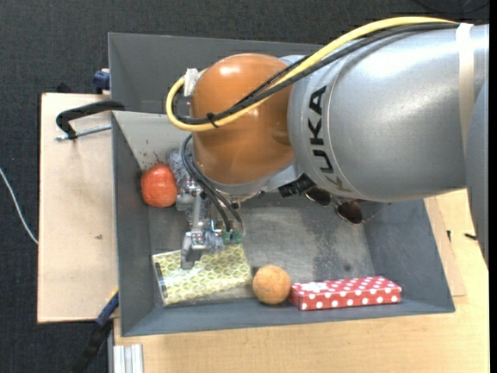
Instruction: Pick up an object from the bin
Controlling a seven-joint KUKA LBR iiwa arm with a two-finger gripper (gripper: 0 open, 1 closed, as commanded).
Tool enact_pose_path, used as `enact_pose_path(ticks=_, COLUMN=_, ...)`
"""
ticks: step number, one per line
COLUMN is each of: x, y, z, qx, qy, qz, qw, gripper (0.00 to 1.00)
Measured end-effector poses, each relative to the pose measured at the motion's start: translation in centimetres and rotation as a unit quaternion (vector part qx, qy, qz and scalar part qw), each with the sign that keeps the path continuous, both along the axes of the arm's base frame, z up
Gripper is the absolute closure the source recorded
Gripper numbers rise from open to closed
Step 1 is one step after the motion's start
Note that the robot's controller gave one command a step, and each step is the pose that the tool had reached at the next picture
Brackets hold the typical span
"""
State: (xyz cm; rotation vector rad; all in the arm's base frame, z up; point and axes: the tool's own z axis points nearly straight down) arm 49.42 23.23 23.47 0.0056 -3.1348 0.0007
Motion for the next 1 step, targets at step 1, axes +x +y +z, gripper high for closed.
enact_pose_path(ticks=1, x=0.21, y=-0.13, z=0.39, qx=0.001, qy=-0.0038, qz=-0.002, qw=1.0, gripper=0.0)
